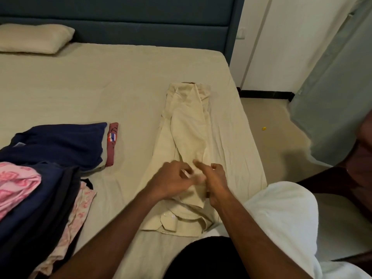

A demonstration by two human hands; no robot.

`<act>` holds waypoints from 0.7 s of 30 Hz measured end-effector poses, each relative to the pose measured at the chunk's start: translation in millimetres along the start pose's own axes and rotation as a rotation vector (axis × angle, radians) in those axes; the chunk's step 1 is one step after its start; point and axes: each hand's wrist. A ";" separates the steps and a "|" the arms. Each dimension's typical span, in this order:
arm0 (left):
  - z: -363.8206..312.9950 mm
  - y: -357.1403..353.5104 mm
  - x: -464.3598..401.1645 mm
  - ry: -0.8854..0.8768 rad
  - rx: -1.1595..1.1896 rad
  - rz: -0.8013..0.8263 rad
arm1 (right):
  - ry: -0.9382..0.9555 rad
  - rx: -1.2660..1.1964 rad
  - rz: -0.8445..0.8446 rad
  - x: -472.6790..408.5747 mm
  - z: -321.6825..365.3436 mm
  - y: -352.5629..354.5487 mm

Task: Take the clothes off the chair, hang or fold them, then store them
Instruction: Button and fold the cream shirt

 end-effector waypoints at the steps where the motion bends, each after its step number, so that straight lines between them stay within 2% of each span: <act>1: 7.2 0.6 -2.1 0.022 -0.003 -0.127 | -0.052 -0.014 0.029 2.2 -4.0 3.2; 3: 27.8 -1.5 -6.3 0.086 -0.097 -0.322 | -0.124 -0.037 0.105 6.7 -9.3 7.4; 4: 36.2 -2.6 -8.2 0.107 -0.129 -0.346 | -0.129 -0.034 0.134 5.5 -11.4 8.0; 7: 47.6 -4.4 -8.0 0.208 -0.227 -0.255 | -0.094 -0.019 0.192 5.8 -17.4 3.9; 9: 51.3 -2.9 -5.2 0.317 -0.266 -0.307 | -0.081 -0.008 0.185 4.3 -19.1 3.1; 11: 56.2 0.7 -1.2 0.337 -0.232 -0.343 | -0.087 -0.031 0.144 3.1 -17.8 8.1; 15: 64.2 -8.8 8.7 0.084 -0.045 -0.266 | -0.120 -0.053 0.140 -1.4 -22.3 18.0; 19: 43.4 -17.3 22.4 -0.264 -0.185 -0.562 | -0.074 -0.051 0.197 2.8 -23.0 17.9; 20: 36.9 -17.5 26.8 -0.381 -0.284 -0.594 | -0.070 -0.047 0.211 4.9 -22.6 19.0; 21: 33.1 -19.5 31.1 -0.467 -0.426 -0.531 | -0.049 0.021 0.217 6.4 -24.2 20.3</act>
Point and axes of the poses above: each hand's wrist, its own x-axis away from the middle knuckle, its own y-axis out of the back of the hand, z = x × y, and after that the axes turned 8 degrees about -x, right-handed
